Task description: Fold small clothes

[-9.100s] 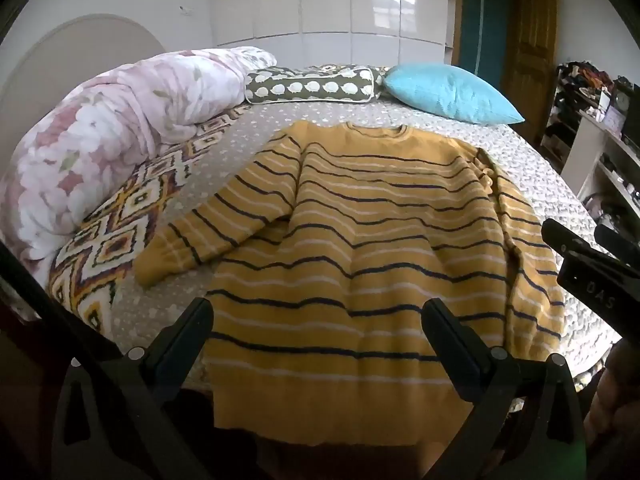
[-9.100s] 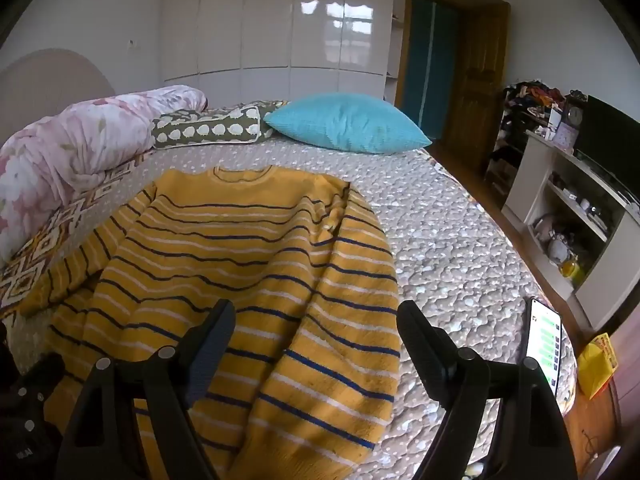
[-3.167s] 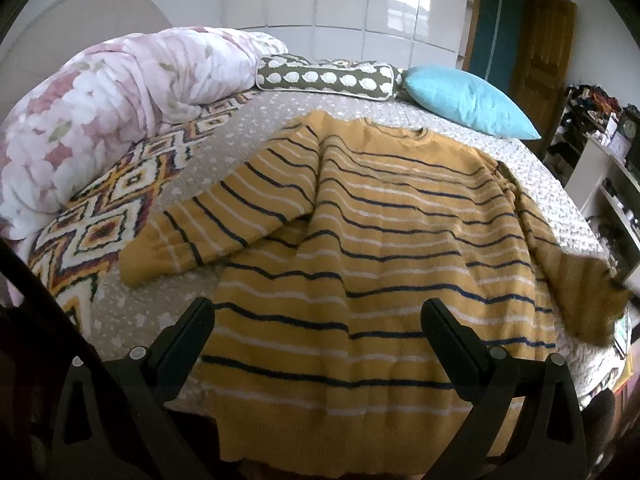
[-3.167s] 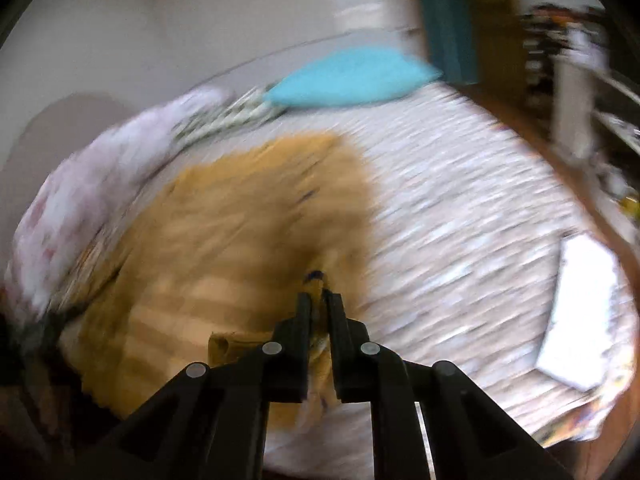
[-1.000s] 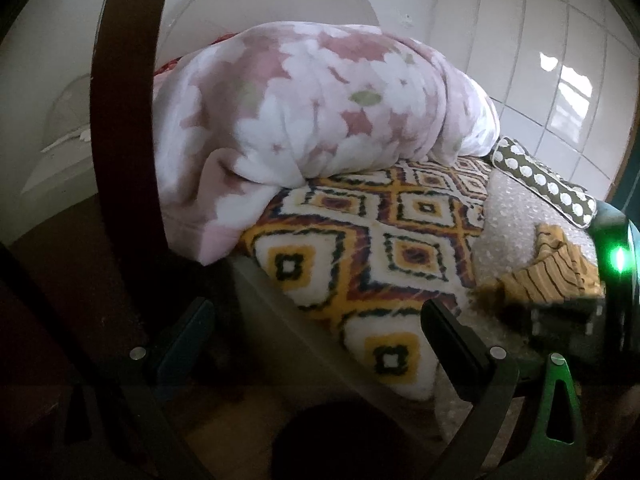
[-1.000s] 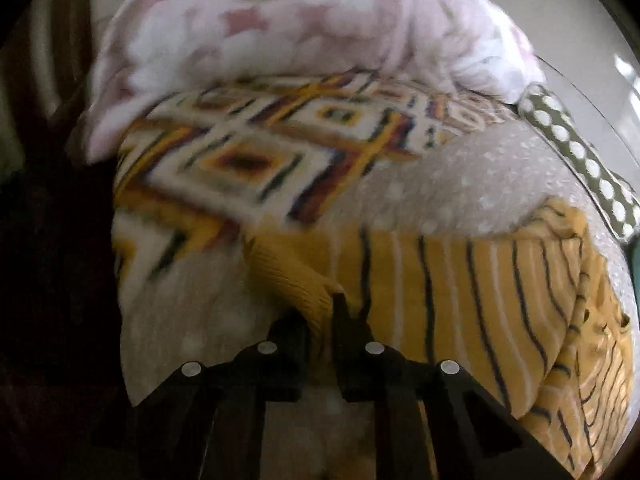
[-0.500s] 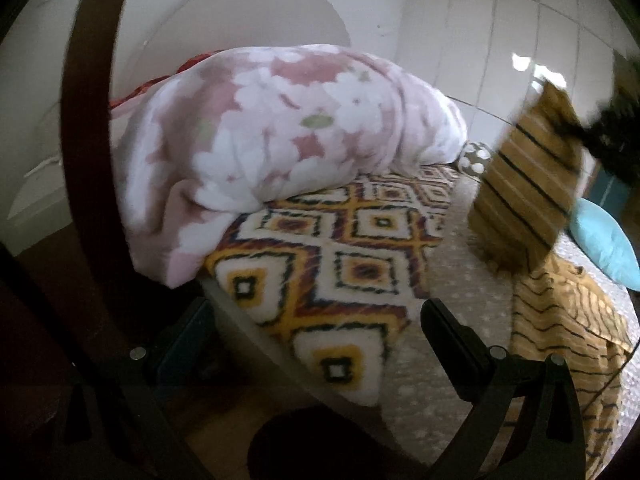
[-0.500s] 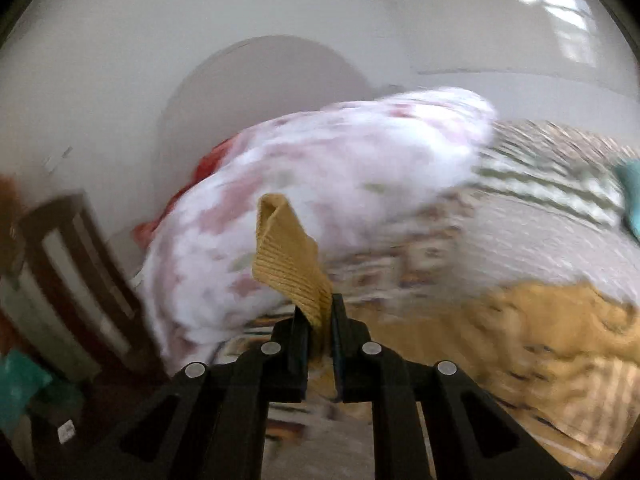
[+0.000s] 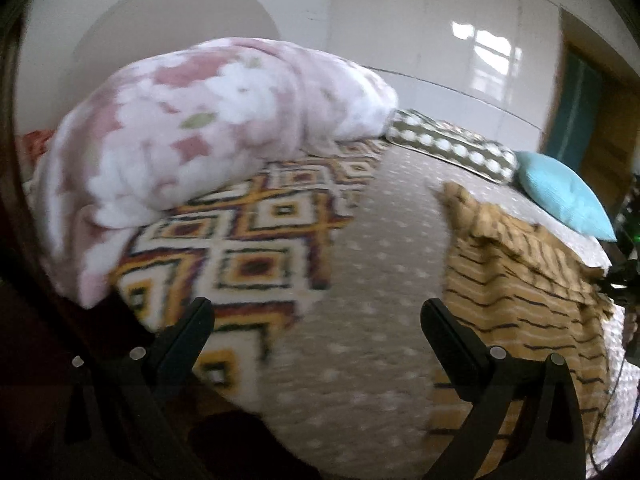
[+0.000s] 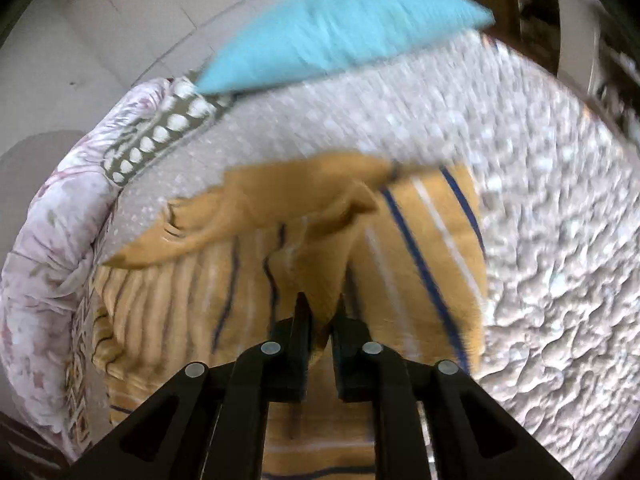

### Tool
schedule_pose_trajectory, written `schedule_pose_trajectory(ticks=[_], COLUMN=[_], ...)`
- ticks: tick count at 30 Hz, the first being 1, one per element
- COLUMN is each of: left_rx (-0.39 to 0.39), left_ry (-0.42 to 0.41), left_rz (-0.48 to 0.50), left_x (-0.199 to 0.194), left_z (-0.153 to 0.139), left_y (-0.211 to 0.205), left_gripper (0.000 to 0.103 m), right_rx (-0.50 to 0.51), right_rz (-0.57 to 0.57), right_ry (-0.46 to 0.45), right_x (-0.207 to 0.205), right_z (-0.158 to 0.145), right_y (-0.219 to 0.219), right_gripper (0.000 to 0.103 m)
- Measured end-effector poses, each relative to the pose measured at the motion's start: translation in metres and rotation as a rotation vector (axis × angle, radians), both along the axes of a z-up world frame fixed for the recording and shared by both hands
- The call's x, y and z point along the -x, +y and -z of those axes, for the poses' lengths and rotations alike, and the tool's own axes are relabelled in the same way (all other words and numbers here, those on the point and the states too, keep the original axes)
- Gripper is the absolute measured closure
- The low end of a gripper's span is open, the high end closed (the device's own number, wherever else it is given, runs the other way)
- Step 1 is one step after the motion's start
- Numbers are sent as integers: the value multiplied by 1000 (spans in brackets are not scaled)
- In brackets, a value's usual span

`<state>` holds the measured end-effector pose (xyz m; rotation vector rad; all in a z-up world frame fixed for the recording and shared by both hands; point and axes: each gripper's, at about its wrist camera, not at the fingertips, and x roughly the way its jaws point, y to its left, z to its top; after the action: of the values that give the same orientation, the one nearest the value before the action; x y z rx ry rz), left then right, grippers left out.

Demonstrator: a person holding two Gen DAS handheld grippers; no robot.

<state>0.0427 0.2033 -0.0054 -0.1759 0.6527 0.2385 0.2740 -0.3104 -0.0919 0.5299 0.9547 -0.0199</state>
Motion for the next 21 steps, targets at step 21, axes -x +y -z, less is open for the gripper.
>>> schedule_pose_trajectory(ticks=[21], left_rx=[213], left_ry=[282], left_rz=[345], left_x=[-78], left_z=[80], left_y=[-92], left_gripper=[25], right_rx=[-216], right_rz=[-172], right_ry=[-81], right_x=[191], right_z=[45], right_y=[-13], right_gripper=[68])
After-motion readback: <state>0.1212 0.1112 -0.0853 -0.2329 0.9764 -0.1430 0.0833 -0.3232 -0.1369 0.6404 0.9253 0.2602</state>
